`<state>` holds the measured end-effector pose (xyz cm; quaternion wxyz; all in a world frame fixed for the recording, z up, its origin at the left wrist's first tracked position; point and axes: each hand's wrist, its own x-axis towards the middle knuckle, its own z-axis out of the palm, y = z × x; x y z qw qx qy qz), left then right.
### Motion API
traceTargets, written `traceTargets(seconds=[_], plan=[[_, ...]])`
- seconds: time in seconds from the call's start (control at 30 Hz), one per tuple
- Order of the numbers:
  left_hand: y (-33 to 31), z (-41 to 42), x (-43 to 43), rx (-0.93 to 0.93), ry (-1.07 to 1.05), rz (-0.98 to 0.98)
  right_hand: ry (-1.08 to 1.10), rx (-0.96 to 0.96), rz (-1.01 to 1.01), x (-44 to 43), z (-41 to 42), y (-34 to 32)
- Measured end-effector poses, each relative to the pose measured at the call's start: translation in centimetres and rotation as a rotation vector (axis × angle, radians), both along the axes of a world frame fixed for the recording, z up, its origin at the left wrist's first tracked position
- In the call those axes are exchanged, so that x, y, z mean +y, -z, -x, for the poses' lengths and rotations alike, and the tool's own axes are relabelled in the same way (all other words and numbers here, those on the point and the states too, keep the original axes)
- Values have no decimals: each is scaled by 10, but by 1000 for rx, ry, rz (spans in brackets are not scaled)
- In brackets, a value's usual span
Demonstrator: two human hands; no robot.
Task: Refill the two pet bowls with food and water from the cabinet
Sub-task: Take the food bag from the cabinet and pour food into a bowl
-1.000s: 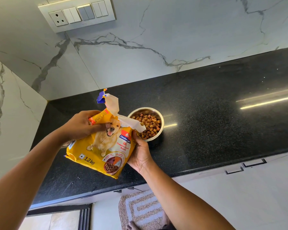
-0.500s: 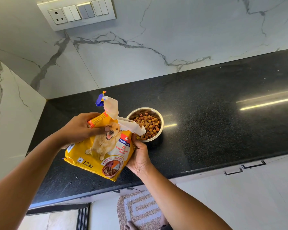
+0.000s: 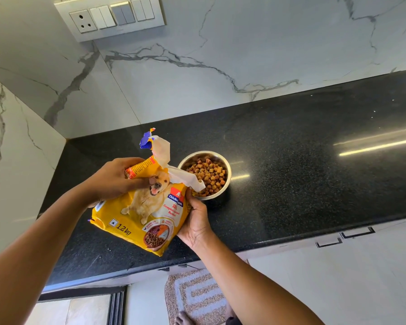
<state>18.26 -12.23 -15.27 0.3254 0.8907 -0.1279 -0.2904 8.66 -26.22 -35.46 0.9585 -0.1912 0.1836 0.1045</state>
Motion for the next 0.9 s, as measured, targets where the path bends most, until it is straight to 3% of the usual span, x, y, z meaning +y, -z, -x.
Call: traceTargets(seconds=[0.5, 0.9], plan=[[7, 1, 8, 17, -18, 51, -8, -10, 6, -1, 2, -5], [34, 29, 36, -13, -153, 251, -41, -22, 146, -11, 11, -12]])
